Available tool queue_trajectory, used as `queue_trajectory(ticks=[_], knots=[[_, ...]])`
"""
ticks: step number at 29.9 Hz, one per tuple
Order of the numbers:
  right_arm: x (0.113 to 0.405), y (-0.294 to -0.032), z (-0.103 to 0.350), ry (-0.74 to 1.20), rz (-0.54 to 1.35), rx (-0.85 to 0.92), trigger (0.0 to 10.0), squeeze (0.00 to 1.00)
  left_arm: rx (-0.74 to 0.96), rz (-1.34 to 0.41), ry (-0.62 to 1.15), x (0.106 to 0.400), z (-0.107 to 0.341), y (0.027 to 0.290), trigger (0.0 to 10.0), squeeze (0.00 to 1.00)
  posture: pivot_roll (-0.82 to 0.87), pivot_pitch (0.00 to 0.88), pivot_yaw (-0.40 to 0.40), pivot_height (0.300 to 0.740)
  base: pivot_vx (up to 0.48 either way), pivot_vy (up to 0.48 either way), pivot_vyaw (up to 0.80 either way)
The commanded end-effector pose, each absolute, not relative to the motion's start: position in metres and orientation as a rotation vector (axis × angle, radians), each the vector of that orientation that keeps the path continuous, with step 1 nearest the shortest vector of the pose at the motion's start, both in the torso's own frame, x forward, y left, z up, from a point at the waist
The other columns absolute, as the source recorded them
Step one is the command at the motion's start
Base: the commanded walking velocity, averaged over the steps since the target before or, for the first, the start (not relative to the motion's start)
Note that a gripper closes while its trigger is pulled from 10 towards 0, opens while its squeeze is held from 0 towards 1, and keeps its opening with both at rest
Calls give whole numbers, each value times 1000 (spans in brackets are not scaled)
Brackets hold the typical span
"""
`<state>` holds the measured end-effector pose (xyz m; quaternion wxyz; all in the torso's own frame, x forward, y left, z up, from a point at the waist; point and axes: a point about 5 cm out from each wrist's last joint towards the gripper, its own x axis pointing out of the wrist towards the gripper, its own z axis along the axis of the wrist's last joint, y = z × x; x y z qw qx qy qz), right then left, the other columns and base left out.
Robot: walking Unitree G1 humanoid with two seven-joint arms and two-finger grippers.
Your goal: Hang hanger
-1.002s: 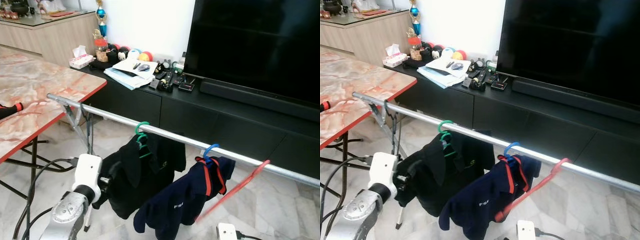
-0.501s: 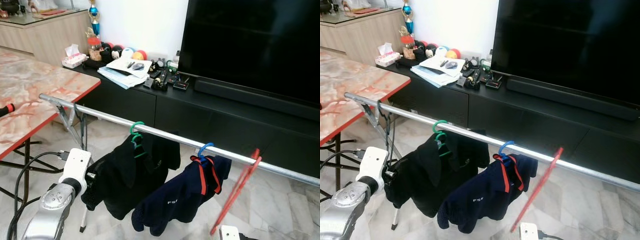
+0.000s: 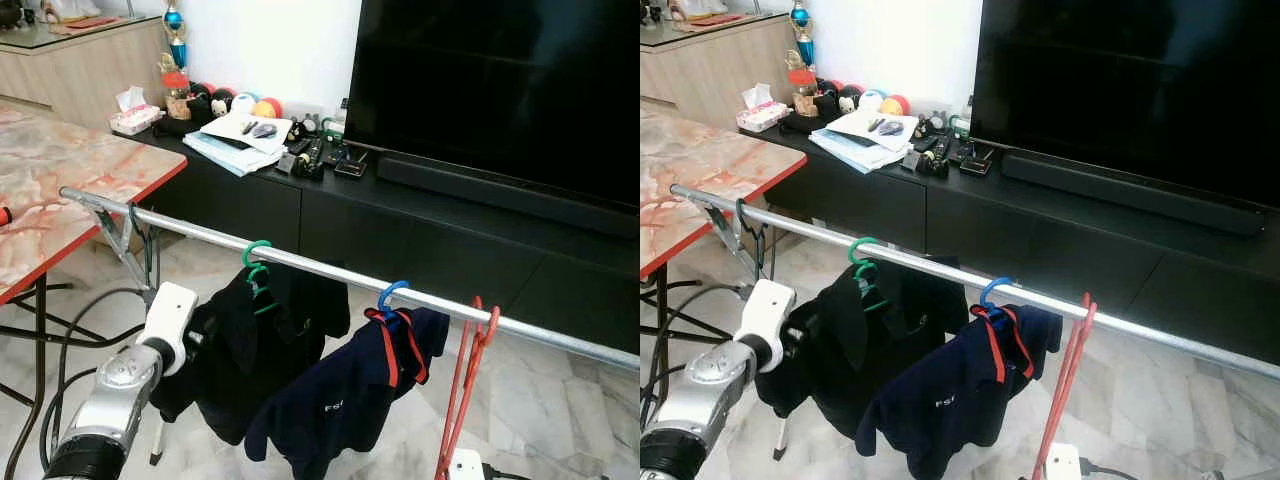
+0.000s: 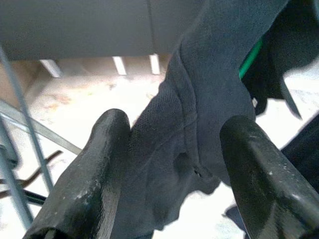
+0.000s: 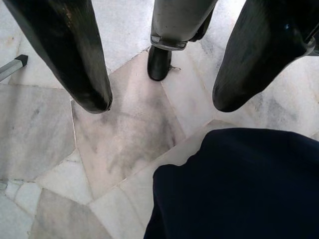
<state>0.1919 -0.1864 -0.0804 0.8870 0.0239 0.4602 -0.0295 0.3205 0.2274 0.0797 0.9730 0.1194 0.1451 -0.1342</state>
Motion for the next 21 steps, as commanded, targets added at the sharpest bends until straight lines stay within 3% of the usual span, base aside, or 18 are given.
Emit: queue_trajectory(ticks=[1, 8, 21], knots=[[192, -190, -80, 960, -74, 51, 10000, 0, 252, -320, 305, 321, 78, 225, 10000, 0, 182, 19, -67, 740, 0, 0, 0], [192, -188, -80, 959, -67, 52, 10000, 0, 249, -555, 376, 307, 64, 202, 10000, 0, 182, 21, -67, 740, 0, 0, 0], [191, -187, -81, 963, -65, 49, 10000, 0, 251, -335, 152, 335, 108, 198, 10000, 0, 189, 18, -68, 740, 0, 0, 0]])
